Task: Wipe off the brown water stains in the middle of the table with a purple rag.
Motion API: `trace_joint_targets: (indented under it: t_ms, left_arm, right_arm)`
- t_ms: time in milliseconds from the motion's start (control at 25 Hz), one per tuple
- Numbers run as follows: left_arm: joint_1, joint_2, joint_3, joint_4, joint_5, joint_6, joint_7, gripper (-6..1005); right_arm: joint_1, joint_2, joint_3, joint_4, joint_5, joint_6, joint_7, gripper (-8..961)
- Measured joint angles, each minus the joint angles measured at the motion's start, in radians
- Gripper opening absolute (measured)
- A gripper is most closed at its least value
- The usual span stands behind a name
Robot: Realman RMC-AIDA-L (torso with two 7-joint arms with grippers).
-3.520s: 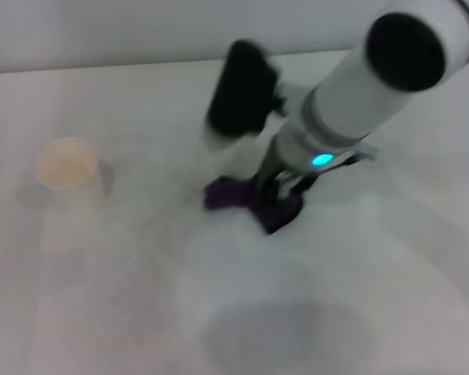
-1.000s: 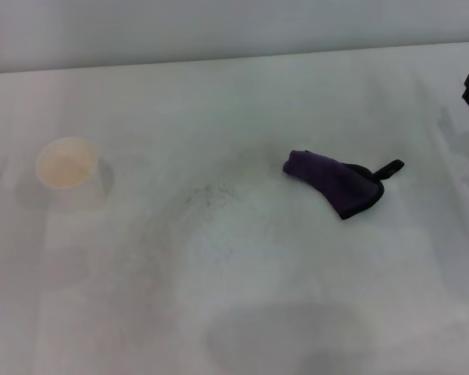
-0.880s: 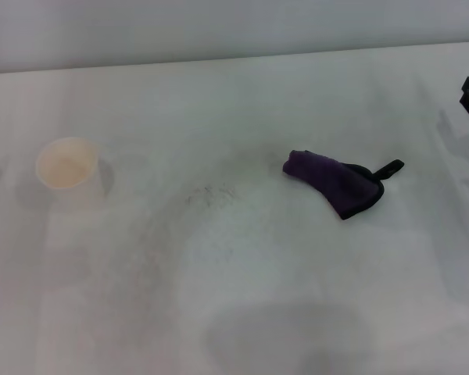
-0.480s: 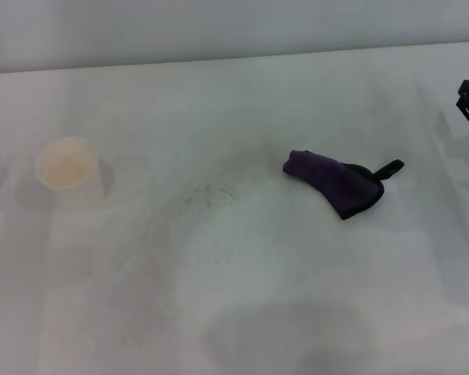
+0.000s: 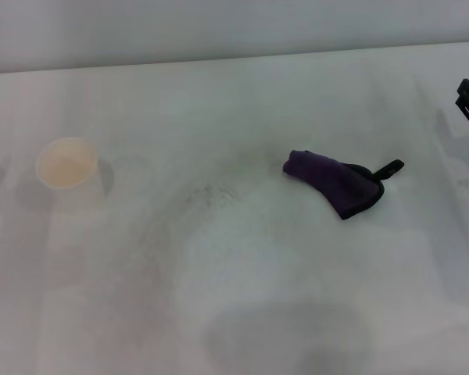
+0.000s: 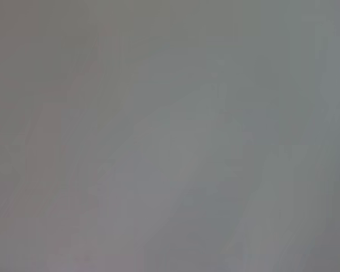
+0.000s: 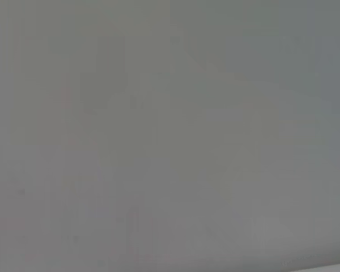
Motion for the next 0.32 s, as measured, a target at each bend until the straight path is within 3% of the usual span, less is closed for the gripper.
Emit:
trace_joint_targets:
  t_ms: [320]
  left_arm:
    - [-0.010,-0.001,-0.002,0.009,-0.016,0.001,0.004,887]
  right_arm:
    - [0.002,-0.001,0.005,-0.009,0.000,0.000,0.001,757]
